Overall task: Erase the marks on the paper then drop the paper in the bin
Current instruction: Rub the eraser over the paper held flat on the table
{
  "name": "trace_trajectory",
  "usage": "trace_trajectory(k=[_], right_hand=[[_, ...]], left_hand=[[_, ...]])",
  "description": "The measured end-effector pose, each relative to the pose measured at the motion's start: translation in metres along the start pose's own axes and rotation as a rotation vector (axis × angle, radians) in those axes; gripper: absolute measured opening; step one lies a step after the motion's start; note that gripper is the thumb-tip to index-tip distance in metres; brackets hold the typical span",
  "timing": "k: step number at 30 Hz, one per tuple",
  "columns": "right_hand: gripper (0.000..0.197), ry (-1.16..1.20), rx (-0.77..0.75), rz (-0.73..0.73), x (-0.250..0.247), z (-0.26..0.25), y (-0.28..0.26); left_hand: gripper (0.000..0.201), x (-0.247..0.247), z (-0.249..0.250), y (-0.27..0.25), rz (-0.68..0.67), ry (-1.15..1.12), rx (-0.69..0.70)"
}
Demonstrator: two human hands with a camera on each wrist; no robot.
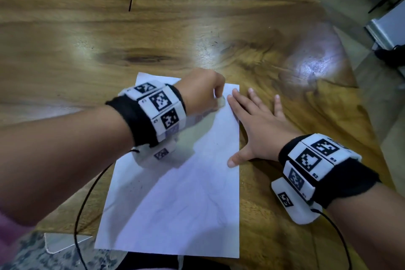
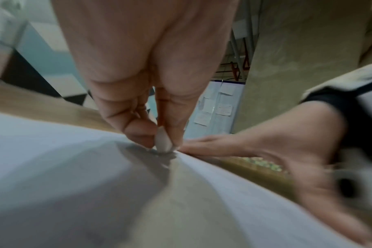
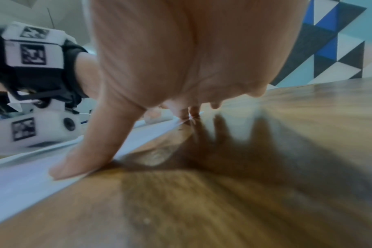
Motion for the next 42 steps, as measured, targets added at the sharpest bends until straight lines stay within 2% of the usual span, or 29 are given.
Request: trace_trajectory(k=[1, 3, 5, 6, 7, 10, 11, 14, 18, 20, 22, 25, 26, 32, 34, 37, 39, 42], right_hand=[[0.143, 0.003, 0.001, 0.003, 0.000, 0.000, 0.001], [0.144, 0.014, 0.002, -0.002, 0.001, 0.000, 0.001], [0.145, 0.031, 0.003, -0.006, 0.001, 0.001, 0.002], [0.145, 0.037, 0.001, -0.004, 0.001, 0.001, 0.002], [0.145, 0.041, 0.000, 0.000, 0.001, 0.002, 0.002], [0.145, 0.039, 0.001, 0.009, 0.001, 0.001, 0.002], [0.145, 0.039, 0.001, 0.012, 0.001, 0.001, 0.002], [0.145, 0.043, 0.002, 0.012, 0.001, 0.001, 0.002], [0.145, 0.047, 0.005, 0.013, 0.001, 0.002, 0.003], [0.145, 0.056, 0.009, 0.010, 0.001, 0.002, 0.003], [0.146, 0.061, 0.011, 0.012, 0.000, 0.002, 0.003], [0.146, 0.062, 0.010, 0.013, 0.001, 0.003, 0.003], [0.146, 0.062, 0.010, 0.012, 0.001, 0.003, 0.004], [0.147, 0.055, 0.013, 0.013, 0.002, 0.002, 0.005], [0.147, 0.063, 0.006, 0.010, 0.002, 0.002, 0.005], [0.147, 0.064, 0.004, 0.005, 0.002, 0.002, 0.005], [0.147, 0.059, 0.003, 0.009, 0.002, 0.002, 0.005], [0.147, 0.053, 0.001, 0.013, 0.001, 0.003, 0.005]], left_hand=[[0.005, 0.009, 0.008, -0.007, -0.054, -0.005, 0.050], [0.020, 0.029, 0.020, -0.026, -0.219, -0.002, 0.162], [0.012, 0.039, 0.020, -0.037, -0.364, 0.000, 0.200], [0.006, 0.037, 0.017, -0.035, -0.367, 0.010, 0.194], [0.005, 0.031, 0.012, -0.028, -0.315, 0.027, 0.181], [0.005, 0.000, -0.004, 0.000, -0.035, 0.044, 0.072], [0.007, -0.005, -0.008, 0.005, 0.012, 0.058, 0.047], [0.007, 0.003, -0.003, -0.001, -0.031, 0.039, 0.058], [0.005, 0.029, 0.017, -0.036, -0.302, 0.029, 0.185], [0.007, 0.028, 0.013, -0.037, -0.365, 0.028, 0.181], [0.009, 0.014, 0.003, -0.021, -0.284, 0.042, 0.126], [0.012, -0.012, -0.014, 0.010, -0.059, 0.015, -0.004], [0.011, -0.015, -0.015, 0.017, -0.041, 0.013, -0.021], [0.009, 0.000, -0.003, 0.014, -0.026, 0.011, 0.015], [0.012, 0.011, 0.005, -0.002, -0.125, 0.020, 0.096], [0.006, 0.026, 0.016, -0.020, -0.339, 0.051, 0.179], [0.011, 0.017, 0.013, -0.011, -0.290, 0.068, 0.148], [0.014, -0.003, 0.008, 0.011, -0.061, 0.069, 0.068]])
Point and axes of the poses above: each hand's wrist, its own y-axis towards the middle knuckle, its own x-axis out of the palm, z = x × y, the point moved 6 cm from there along y, towards the middle knuckle, and after that the axes turned 10 degrees about x, right-handed, at the moved point
